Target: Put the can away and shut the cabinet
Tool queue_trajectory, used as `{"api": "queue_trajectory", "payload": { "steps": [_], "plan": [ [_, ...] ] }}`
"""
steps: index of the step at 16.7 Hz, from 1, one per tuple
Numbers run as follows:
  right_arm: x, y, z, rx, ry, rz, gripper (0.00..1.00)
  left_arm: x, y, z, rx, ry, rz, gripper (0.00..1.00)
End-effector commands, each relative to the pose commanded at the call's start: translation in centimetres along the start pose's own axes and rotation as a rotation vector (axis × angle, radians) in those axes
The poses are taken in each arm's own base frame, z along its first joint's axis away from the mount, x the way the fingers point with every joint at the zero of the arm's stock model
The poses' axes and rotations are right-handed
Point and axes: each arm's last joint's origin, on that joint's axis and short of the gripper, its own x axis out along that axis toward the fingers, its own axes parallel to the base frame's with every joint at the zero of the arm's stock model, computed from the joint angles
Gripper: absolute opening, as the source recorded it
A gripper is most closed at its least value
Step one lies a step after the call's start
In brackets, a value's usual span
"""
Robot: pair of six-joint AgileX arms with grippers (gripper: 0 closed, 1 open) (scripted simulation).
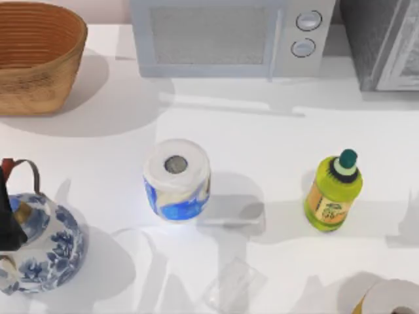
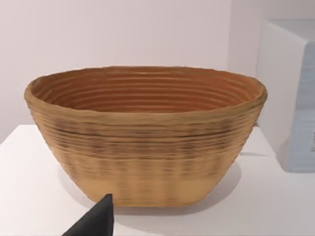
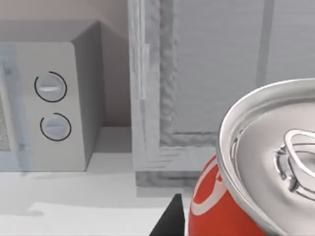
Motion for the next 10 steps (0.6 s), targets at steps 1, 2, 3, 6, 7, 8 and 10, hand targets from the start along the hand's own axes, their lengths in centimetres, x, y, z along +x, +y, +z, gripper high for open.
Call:
{"api": "queue_trajectory", "payload": {
  "steps": [1, 2, 3, 6, 7, 8, 10],
  "plan": [
    [0.0, 0.0, -0.1, 0.0, 0.001, -0.001, 0.0, 0.0, 0.0, 0.0, 0.0, 0.0, 0.0, 1.0],
    [0.0, 0.0, -0.1, 0.0, 0.001, -0.001, 0.0, 0.0, 0.0, 0.0, 0.0, 0.0, 0.0, 1.0],
    [0.0, 0.0, -0.1, 0.0, 0.001, -0.001, 0.0, 0.0, 0.0, 0.0, 0.0, 0.0, 0.0, 1.0],
    [0.0, 0.0, 0.0, 0.002, 0.002, -0.001, 0.0, 0.0, 0.0, 0.0, 0.0, 0.0, 0.0, 1.0],
    [0.0, 0.0, 0.3, 0.001, 0.003, -0.003, 0.0, 0.0, 0.0, 0.0, 0.0, 0.0, 0.0, 1.0],
    [0.0, 0.0, 0.8, 0.0, 0.005, -0.007, 0.0, 0.0, 0.0, 0.0, 0.0, 0.0, 0.0, 1.0],
    [0.0, 0.0, 2.6, -0.002, 0.013, -0.017, 0.0, 0.0, 0.0, 0.0, 0.0, 0.0, 0.0, 1.0]
  ]
}}
